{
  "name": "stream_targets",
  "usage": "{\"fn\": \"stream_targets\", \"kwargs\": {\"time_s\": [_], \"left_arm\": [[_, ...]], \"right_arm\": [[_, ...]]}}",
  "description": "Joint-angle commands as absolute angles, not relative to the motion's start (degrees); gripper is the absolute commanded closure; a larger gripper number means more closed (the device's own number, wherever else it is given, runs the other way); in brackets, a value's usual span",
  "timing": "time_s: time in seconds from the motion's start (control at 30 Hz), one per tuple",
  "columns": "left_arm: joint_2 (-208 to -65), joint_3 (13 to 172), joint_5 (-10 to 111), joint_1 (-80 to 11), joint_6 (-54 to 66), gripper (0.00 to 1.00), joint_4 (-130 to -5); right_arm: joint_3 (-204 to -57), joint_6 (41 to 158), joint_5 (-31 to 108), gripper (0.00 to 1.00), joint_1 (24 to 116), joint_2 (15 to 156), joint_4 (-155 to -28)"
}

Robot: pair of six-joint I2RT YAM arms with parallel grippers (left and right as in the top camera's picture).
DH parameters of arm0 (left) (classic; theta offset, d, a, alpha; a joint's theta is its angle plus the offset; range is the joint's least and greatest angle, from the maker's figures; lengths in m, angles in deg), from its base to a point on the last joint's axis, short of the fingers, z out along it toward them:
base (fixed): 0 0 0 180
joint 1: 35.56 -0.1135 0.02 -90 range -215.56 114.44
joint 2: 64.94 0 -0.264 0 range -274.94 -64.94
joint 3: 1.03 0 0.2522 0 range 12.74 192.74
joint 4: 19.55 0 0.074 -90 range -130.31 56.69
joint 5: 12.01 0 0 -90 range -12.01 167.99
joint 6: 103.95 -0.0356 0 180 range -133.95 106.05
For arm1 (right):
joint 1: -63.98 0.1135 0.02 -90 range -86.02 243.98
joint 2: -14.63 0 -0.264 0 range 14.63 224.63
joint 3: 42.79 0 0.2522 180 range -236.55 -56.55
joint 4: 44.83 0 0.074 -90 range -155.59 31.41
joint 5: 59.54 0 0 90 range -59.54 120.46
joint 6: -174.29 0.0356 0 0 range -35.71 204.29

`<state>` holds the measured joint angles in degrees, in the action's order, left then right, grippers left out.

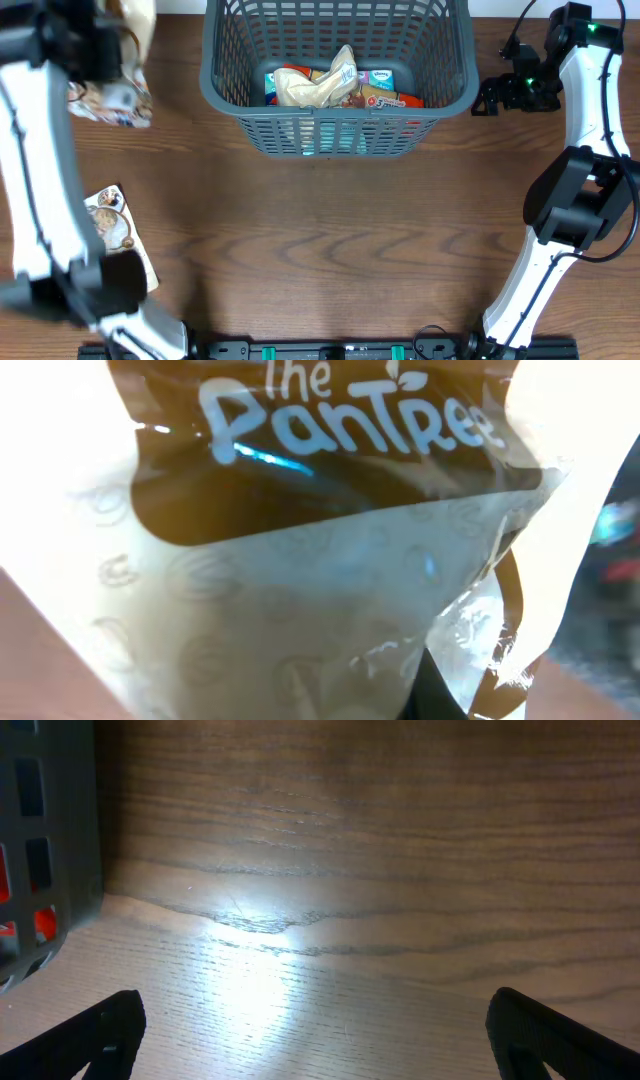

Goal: Pack container
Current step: 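Carry the brown pouch with the left gripper into the basket and release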

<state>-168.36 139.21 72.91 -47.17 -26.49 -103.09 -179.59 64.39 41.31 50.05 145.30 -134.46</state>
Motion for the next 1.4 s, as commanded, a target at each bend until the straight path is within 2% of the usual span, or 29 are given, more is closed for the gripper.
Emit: {"fn": "stream_targets", "kwargs": {"time_s": [0.0,0.2,0.4,0.57,1.0,1.03,1.07,1.1,1.37], "left_arm": [[-162.94,139.89,69.2,-43.98,-30.29,0.94,-100.27],[-157.78,139.89,68.89,-31.13,-41.2,0.94,-90.98],[-161.76,139.87,58.57,-18.85,-66.18,0.94,-87.7],[-167.68,139.87,56.13,-14.65,-82.53,0.94,-87.38],[-187.61,139.87,56.15,-14.37,-82.64,0.92,-82.89],[-188.75,139.87,56.15,-14.37,-82.24,0.84,-82.89],[-189.38,139.87,56.15,-14.37,-82.24,0.67,-83.09],[-190.0,139.87,56.15,-14.37,-82.22,0.24,-83.33],[-185.19,139.89,59.01,-14.37,-75.1,0.06,-83.09]], "right_arm": [[-179.35,64.11,41.4,0.01,50.57,145.06,-134.71],[-179.35,64.11,41.4,0.01,50.57,145.06,-134.68],[-179.35,64.11,41.4,0.01,50.57,145.06,-134.88],[-179.35,64.11,41.4,0.01,50.57,145.06,-135.47],[-179.35,64.11,41.42,0.01,50.57,145.06,-136.61],[-179.35,64.11,41.42,0.01,50.57,145.06,-136.63],[-179.35,64.11,41.4,0.01,50.57,145.06,-136.67],[-179.35,64.11,41.4,0.01,50.57,145.06,-136.78],[-179.35,64.11,41.4,0.01,50.57,145.06,-137.07]]}}
